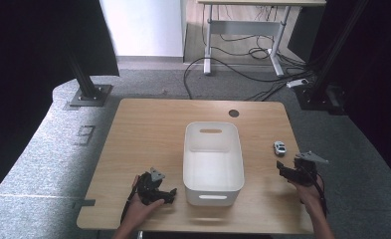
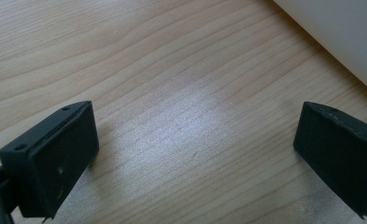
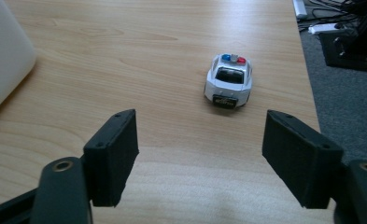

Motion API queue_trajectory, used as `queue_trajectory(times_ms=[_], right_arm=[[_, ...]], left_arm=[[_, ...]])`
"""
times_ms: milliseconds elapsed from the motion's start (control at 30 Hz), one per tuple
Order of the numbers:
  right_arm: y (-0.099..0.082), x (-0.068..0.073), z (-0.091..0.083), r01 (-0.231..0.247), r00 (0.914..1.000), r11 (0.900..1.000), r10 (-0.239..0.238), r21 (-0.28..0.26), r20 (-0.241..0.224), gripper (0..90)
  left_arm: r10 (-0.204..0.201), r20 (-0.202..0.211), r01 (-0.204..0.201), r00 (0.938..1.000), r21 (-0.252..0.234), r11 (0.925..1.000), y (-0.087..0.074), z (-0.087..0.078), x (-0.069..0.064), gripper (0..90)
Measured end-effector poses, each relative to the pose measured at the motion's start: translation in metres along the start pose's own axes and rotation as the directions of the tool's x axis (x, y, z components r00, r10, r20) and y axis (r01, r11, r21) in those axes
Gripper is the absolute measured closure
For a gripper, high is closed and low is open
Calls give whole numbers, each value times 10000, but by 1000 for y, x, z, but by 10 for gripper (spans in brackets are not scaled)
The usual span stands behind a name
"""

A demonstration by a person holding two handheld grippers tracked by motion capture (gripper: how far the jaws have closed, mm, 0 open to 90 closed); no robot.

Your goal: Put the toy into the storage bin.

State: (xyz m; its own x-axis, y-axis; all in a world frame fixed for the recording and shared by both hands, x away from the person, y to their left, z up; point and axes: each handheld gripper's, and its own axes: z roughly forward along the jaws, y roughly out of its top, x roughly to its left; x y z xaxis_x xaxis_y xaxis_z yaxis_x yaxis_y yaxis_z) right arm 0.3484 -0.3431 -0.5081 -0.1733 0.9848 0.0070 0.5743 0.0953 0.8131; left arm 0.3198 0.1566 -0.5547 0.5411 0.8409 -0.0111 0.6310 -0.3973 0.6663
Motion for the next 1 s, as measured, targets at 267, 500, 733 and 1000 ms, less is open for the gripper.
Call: queue_trajectory(times_ms=[267,500,733,1000], right_arm=[[9,-3,10,-71,9999,9997,69,253,107,270],[16,-5,18,147,9998,9994,-150,325,91,267],[18,-14,25,110,9999,9990,-104,431,-137,276],[27,-20,23,330,9995,9988,-329,352,-21,278]], left_arm=[[28,25,-28,10000,-1,10000,0,0,0,0],[32,22,-32,10000,-2,10000,0,0,0,0],[29,23,-29,10000,-3,10000,0,0,0,0],[27,23,-27,10000,-3,10000,0,0,0,0]])
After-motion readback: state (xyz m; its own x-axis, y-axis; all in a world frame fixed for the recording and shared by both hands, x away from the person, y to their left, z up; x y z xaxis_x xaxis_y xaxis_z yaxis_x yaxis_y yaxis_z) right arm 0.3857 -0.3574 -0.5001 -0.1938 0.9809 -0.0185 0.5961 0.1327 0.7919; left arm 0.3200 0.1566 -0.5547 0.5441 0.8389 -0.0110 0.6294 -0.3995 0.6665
